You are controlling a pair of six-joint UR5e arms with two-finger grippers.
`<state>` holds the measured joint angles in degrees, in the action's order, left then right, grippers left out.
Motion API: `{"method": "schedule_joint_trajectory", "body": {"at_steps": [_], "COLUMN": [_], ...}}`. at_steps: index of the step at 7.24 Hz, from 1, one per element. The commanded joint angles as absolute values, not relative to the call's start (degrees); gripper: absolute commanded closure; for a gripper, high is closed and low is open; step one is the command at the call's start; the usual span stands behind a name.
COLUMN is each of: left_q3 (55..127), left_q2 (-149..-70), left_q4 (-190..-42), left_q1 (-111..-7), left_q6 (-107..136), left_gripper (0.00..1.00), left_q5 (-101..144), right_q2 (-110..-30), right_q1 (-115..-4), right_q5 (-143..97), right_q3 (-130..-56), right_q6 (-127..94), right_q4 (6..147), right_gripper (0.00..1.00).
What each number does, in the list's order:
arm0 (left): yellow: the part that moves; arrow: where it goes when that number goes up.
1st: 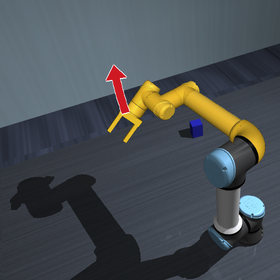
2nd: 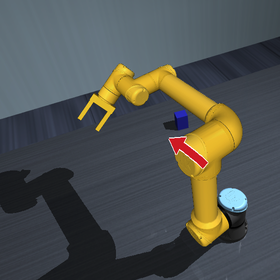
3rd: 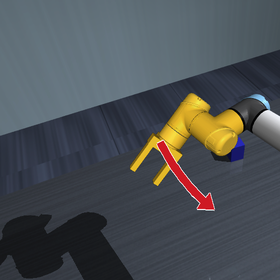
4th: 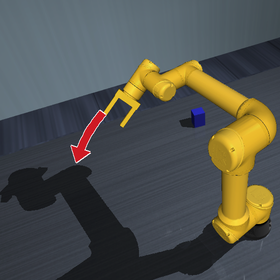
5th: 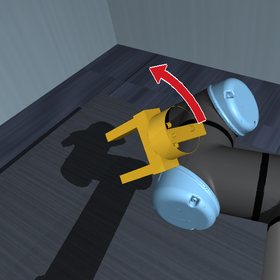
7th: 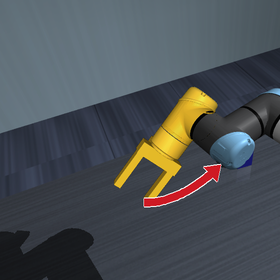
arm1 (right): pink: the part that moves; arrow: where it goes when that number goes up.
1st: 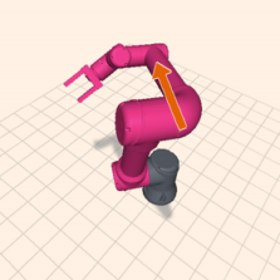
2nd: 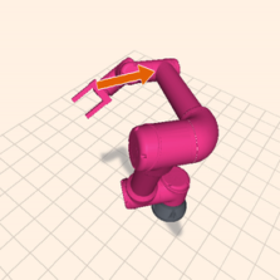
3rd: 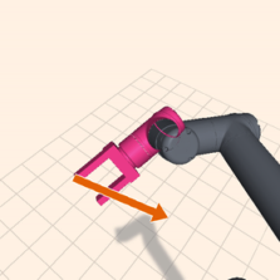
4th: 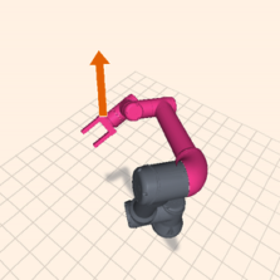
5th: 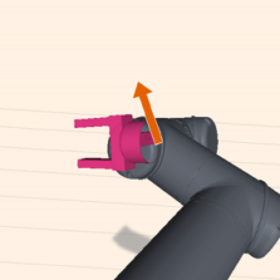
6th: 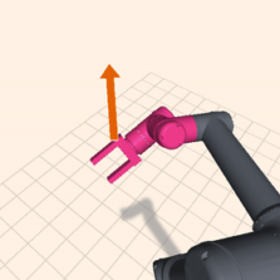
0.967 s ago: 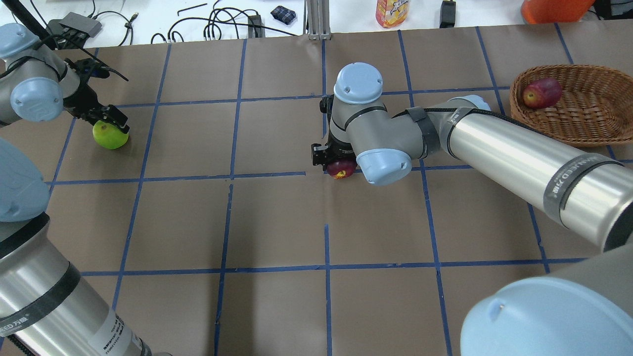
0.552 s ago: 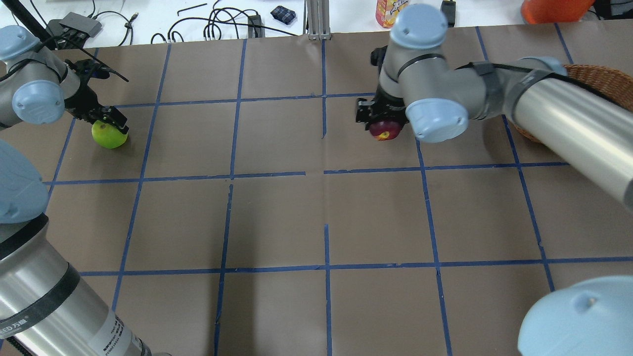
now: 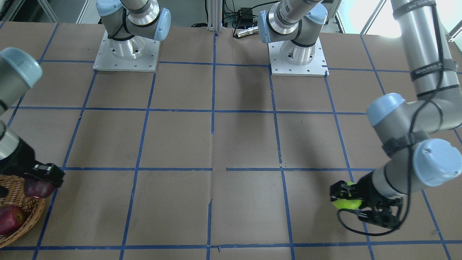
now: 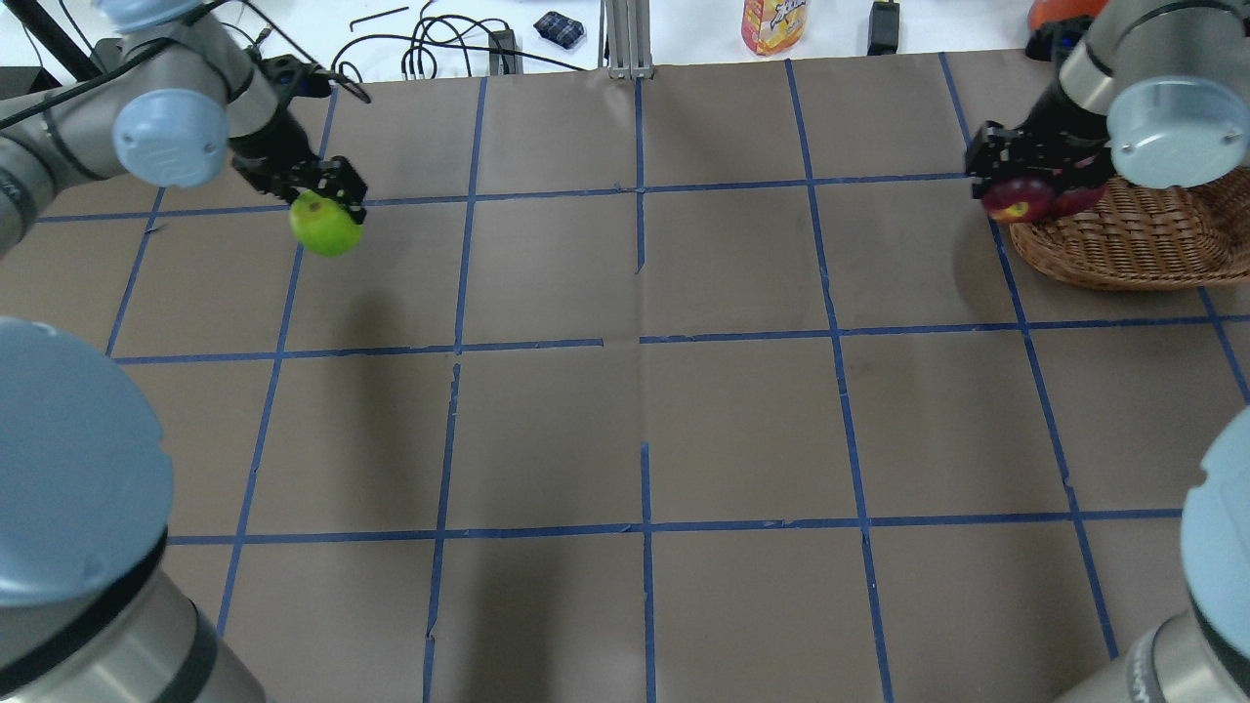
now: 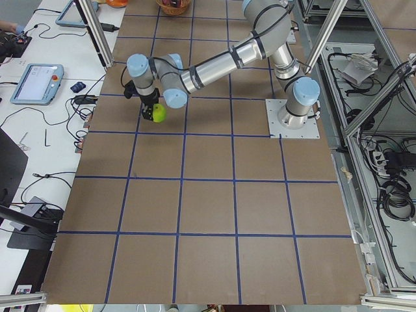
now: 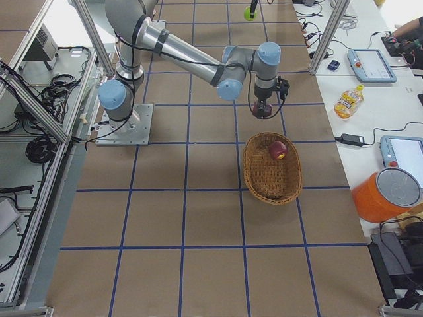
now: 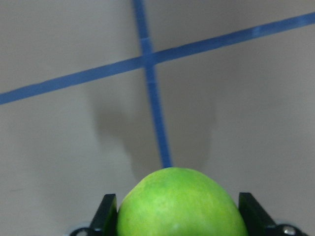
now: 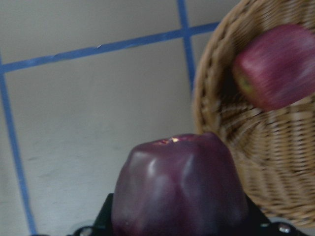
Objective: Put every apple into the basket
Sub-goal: 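Drop dark red apple into basket with right gripper while left lifts green apple, then set green apple at table center with left gripper while right gripper withdraws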
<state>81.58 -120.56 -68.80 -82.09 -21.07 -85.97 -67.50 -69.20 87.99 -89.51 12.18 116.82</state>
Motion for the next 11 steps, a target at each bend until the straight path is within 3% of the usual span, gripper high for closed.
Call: {"method": "schedule_joint_trajectory", "body": {"at_steps": [1,3,4,5,6,7,10,11], "left_q3": [81.92,84.63,85.86,87.17,88.58,88.85,86.07,84.39], "left_q2": [-120.75,-123.21,-124.09,-124.54,-124.63,-124.45,-122.45,-120.69], "left_q4": [-65.68,-55.41,-54.85,-55.02,-54.58,-53.8,-55.36,-63.81], "left_q1": [-99.07,-106.4,-108.18,-110.02,-110.65,-110.65,-107.95,-103.14], "left_q6": [1.23,11.45,11.51,11.6,12.73,14.31,11.79,8.99], "left_gripper": [0.95,0.95,0.94,0.86,0.17,0.0,0.0,0.0], "left_q5": [-85.52,-84.91,-80.81,-80.16,-80.24,-79.46,-79.8,-80.07], "right_q2": [-57.54,-49.86,-48.36,-48.17,-48.08,-48.34,-50.52,-54.1], "right_q1": [-59.53,-53.37,-52.04,-51.51,-51.5,-51.5,-52.2,-54.9], "right_q5": [87.81,83.19,81.84,81.74,81.48,78.95,78.66,78.58], "right_q3": [-78.2,-69.38,-68.82,-68.21,-68.2,-68.38,-68.2,-68.64], "right_q6": [35.21,43.05,44.37,43.95,43.86,44.29,44.03,43.77], "right_q4": [116.97,116.72,116.98,116.9,116.11,115.93,114.01,107.82], "right_gripper": [0.71,0.71,0.66,0.31,0.0,0.0,0.0,0.0]}}
